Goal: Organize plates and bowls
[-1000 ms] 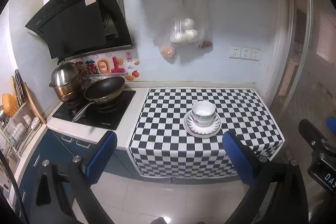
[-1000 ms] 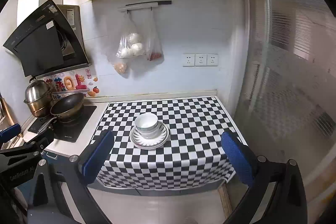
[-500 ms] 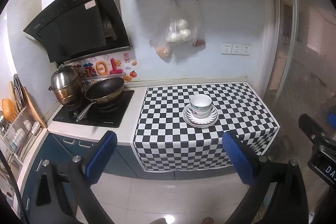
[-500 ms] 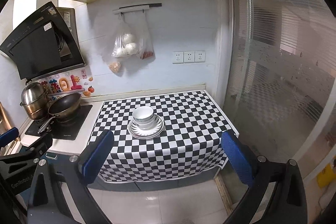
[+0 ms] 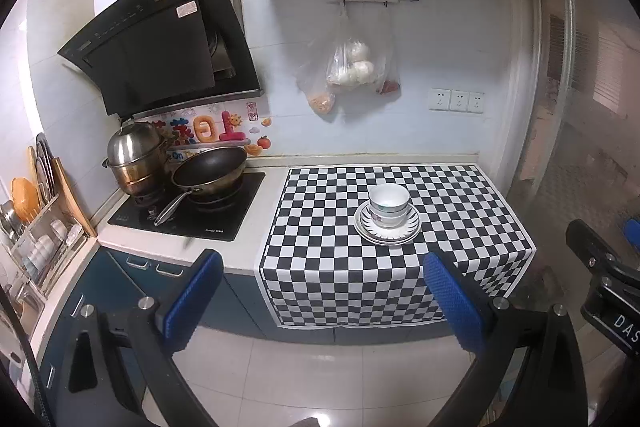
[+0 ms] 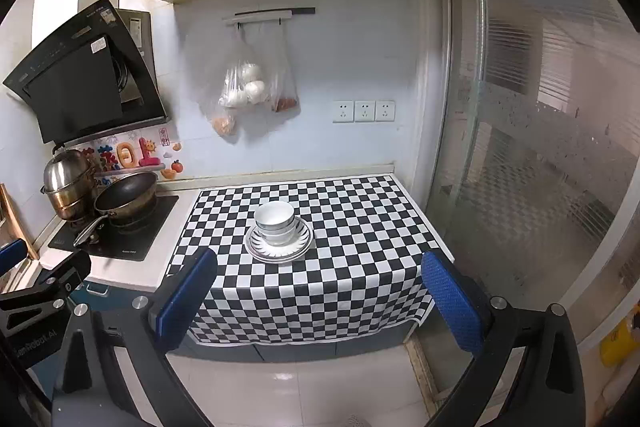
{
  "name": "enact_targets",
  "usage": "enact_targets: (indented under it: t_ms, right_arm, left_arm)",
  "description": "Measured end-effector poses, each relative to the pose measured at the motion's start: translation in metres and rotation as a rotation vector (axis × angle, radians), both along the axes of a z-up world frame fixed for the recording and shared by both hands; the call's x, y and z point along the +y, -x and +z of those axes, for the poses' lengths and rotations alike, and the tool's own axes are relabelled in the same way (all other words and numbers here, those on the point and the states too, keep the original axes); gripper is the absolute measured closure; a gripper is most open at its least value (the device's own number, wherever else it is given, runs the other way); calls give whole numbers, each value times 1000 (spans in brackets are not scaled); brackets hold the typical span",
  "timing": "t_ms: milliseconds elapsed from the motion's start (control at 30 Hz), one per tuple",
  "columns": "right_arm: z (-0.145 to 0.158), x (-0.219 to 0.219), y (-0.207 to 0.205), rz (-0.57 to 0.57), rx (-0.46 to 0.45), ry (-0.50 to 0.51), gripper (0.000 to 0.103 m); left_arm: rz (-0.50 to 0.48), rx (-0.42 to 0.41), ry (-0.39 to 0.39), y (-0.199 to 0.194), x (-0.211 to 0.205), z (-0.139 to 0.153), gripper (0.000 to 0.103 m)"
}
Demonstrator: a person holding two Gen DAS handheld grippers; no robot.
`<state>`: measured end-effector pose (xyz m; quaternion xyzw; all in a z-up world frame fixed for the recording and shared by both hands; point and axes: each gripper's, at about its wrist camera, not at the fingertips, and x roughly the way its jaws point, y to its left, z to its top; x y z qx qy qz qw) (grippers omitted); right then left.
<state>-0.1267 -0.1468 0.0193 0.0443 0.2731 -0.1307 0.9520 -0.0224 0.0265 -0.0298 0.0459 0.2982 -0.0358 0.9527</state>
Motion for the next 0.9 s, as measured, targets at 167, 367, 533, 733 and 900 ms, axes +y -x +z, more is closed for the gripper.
enact_targets:
  t_ms: [167, 367, 533, 733, 900]
  right_arm:
    - [-2, -3, -6, 12, 5, -10, 0]
    - [-7, -5, -13, 21, 13, -16, 0]
    - [-9, -7, -18, 25, 11, -20, 0]
    - [-9, -9, -19, 18, -1, -17, 0]
    - [-9, -10, -22, 15, -4, -20, 0]
  left_arm:
    - [13, 12, -16, -4, -3, -4, 0]
    - [28, 6, -3, -5, -3, -4, 0]
    - [43, -4, 16, -8, -1, -1, 0]
    - [45, -3, 19, -11, -3, -2, 0]
    - [42, -2, 13, -13, -5, -1, 0]
